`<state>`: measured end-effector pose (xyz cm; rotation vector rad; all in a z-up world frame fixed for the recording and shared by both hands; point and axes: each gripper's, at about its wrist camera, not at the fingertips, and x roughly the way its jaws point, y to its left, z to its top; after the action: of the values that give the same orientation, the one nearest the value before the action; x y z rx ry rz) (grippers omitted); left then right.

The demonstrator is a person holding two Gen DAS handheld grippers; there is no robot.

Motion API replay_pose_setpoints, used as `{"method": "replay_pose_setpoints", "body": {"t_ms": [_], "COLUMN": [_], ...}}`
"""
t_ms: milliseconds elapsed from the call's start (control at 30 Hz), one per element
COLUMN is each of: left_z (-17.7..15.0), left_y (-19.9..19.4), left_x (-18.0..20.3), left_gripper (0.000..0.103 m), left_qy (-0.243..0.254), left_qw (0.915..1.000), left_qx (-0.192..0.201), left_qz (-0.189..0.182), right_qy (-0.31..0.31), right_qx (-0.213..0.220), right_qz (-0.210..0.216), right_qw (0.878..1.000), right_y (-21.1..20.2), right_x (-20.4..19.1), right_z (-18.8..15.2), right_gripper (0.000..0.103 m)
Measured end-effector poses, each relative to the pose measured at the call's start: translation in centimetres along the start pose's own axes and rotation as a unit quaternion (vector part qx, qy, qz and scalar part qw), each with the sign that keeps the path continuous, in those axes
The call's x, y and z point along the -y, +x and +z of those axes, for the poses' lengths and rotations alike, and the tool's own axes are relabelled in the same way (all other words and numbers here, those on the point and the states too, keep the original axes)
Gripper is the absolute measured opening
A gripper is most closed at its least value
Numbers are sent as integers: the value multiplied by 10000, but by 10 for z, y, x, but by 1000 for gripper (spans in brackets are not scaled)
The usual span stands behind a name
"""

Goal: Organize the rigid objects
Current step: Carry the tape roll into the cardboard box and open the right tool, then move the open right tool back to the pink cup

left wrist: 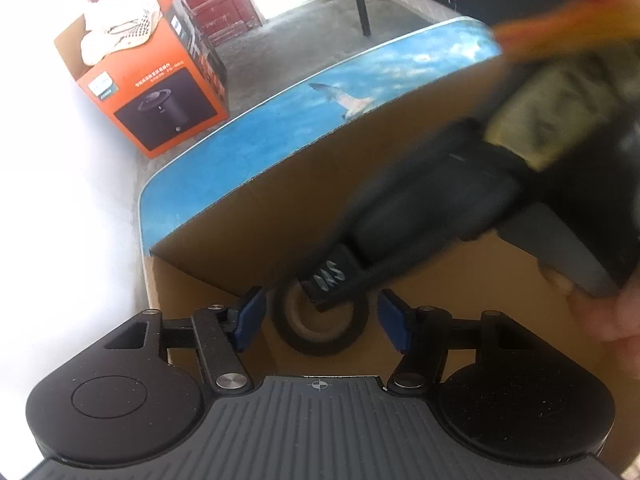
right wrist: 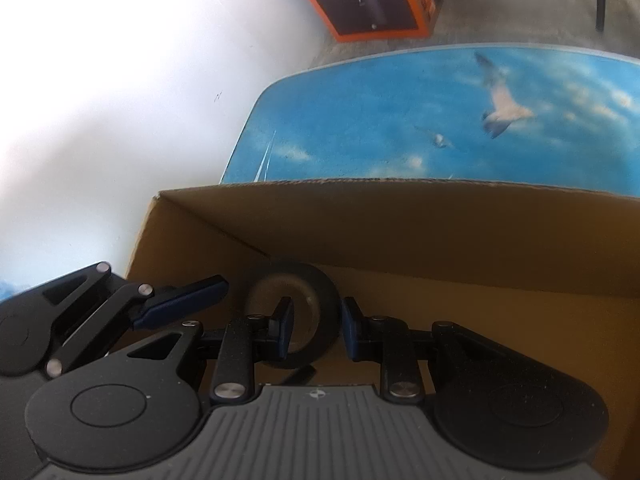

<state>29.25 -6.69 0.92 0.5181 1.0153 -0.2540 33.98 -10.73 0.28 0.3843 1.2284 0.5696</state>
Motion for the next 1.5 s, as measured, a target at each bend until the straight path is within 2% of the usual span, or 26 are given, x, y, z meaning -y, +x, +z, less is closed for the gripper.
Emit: {"method": "replay_pose_setpoints", "body": {"t_ms": [167,267,467,567,700,800,967,1100,1200,1333,1400,1500], "left_z": [-3,-7,-19,-31,-50,-74,-115,-142,-158,-163,-158,-156], "left_y": [0,-12,-58,-90,-138,-173,-205,-208,-198,-166,-148,-126], "left_x": [3,1,-8,-10,-12,-7,13,48,81,123,140,151], "left_gripper": [71,74,77,78,79,80,80,80,80,79,76,65], "left_qy": [148,145,-14,-162,-453,-606,-744,-772,-763,-666,-613,-658], "left_qw": [9997,9996,9977,9952,9880,9797,9624,9507,9485,9536,9590,9651], "left_qx": [-33,114,657,966,1436,1777,2189,2343,2343,2199,2076,1879], "left_qz": [198,217,155,36,-331,-703,-1423,-1879,-1991,-1946,-1829,-1700], "right_qy": [157,218,378,315,125,0,-12,202,368,381,375,356], "right_qx": [56,191,757,1116,1600,1965,2379,2493,2386,2214,2118,1963], "right_qz": [205,369,755,945,1108,1162,1093,934,805,498,435,432], "right_qw": [9997,9989,9935,9887,9808,9736,9651,9637,9671,9732,9756,9789], "right_y": [9,2,-54,-97,-163,-212,-254,-249,-230,-198,-185,-169], "right_x": [1,2,6,5,1,1,7,24,36,46,51,57], "right_z": [8,8,-7,-28,-70,-113,-186,-236,-262,-274,-274,-271], "right_gripper": [27,27,28,28,29,29,29,29,29,29,29,29]}}
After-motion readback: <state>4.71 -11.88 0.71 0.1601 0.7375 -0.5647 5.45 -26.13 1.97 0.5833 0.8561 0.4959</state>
